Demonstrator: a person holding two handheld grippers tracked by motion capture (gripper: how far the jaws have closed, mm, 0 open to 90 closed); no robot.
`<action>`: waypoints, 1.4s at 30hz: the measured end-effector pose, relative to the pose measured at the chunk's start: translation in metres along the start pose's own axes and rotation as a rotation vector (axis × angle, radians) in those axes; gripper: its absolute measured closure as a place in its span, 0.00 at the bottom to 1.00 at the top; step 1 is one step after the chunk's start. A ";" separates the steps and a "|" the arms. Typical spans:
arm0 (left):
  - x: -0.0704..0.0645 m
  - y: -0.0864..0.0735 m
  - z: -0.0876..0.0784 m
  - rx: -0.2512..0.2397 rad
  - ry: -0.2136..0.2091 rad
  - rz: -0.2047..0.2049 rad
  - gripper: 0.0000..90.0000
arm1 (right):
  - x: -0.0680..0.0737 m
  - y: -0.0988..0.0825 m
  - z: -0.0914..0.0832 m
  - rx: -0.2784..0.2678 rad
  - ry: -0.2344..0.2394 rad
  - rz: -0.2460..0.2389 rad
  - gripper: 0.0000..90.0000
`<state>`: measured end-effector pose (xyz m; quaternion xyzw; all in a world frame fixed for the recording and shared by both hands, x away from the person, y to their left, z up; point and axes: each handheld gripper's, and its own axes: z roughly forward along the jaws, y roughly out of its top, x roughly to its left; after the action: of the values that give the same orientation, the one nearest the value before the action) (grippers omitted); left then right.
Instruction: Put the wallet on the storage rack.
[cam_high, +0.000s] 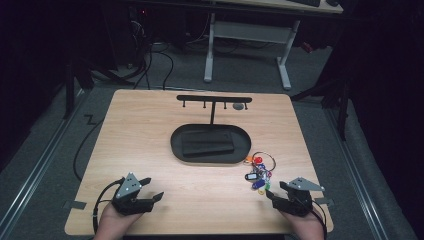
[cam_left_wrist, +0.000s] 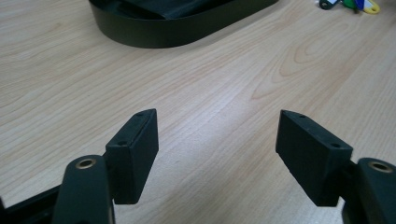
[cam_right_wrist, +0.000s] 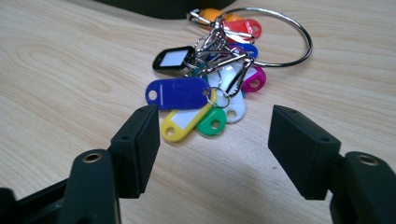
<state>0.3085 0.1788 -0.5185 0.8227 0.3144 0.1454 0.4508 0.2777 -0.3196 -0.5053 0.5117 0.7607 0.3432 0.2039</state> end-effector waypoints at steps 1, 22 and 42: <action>-0.002 0.000 0.000 0.002 -0.001 0.011 0.34 | -0.001 0.003 0.001 0.021 -0.003 -0.008 0.41; -0.010 0.003 0.003 0.003 -0.053 0.051 0.35 | -0.029 0.090 0.041 0.447 -0.079 -0.118 0.57; -0.011 0.002 0.004 0.013 -0.064 0.071 0.35 | -0.058 0.119 0.095 0.646 -0.111 0.129 0.58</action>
<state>0.3033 0.1683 -0.5184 0.8405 0.2712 0.1328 0.4499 0.4391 -0.3149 -0.4855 0.6151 0.7839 0.0681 0.0503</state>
